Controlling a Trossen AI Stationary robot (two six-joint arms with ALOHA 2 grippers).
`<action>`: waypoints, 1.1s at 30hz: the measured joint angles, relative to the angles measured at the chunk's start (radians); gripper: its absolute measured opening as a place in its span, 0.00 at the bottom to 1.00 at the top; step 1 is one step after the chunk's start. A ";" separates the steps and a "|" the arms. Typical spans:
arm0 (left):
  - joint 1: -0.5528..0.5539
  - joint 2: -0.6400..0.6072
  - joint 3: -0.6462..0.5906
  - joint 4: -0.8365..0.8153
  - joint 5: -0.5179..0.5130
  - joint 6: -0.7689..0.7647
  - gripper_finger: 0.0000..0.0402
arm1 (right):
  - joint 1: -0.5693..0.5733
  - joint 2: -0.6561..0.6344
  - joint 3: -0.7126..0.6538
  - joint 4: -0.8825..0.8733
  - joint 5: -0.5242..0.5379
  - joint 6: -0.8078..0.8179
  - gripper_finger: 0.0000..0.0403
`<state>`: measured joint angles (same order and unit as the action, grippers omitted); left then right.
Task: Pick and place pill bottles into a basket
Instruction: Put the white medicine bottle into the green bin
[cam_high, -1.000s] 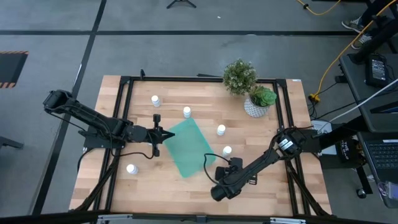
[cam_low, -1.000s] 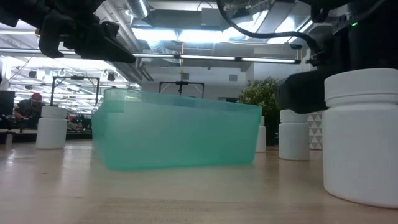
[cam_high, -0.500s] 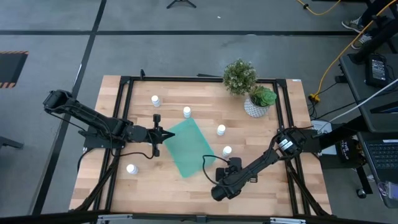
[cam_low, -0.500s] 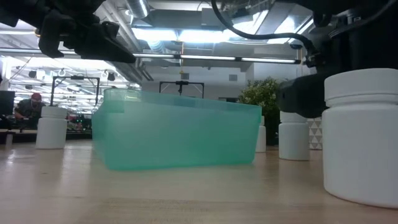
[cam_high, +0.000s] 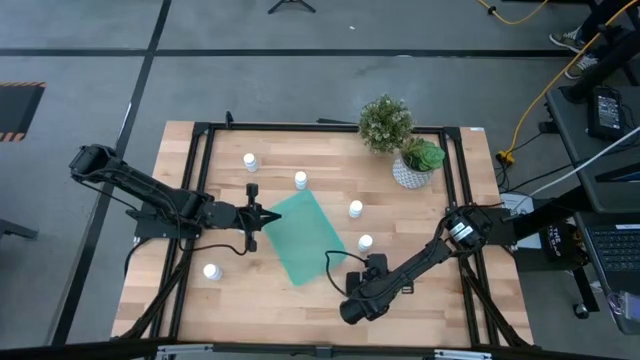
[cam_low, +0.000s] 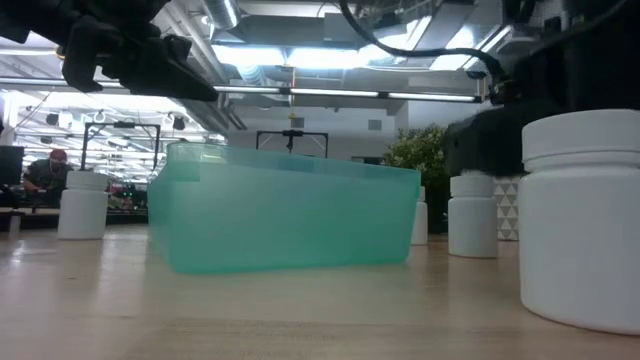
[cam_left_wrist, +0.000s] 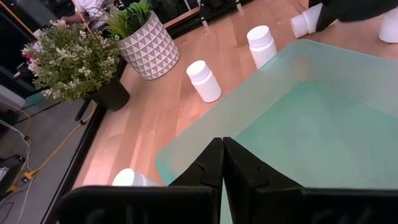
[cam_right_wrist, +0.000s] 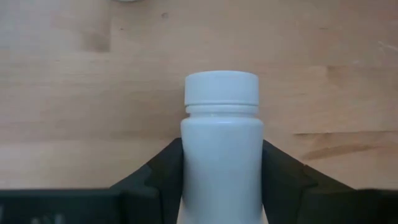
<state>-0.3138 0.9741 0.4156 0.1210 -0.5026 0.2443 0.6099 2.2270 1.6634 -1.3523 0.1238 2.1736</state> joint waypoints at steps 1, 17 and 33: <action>0.000 0.000 0.000 -0.001 0.001 0.000 0.01 | 0.003 -0.013 0.000 0.001 0.003 -0.005 0.40; 0.000 0.000 0.000 -0.014 0.060 0.000 0.01 | 0.130 -0.237 0.000 -0.195 0.281 -0.020 0.39; 0.000 0.000 0.000 -0.006 0.049 -0.024 0.01 | 0.330 -0.309 0.000 -0.217 0.645 -0.297 0.38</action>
<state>-0.3134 0.9741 0.4156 0.1146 -0.4534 0.2199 0.9401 1.9182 1.6638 -1.5694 0.7687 1.8761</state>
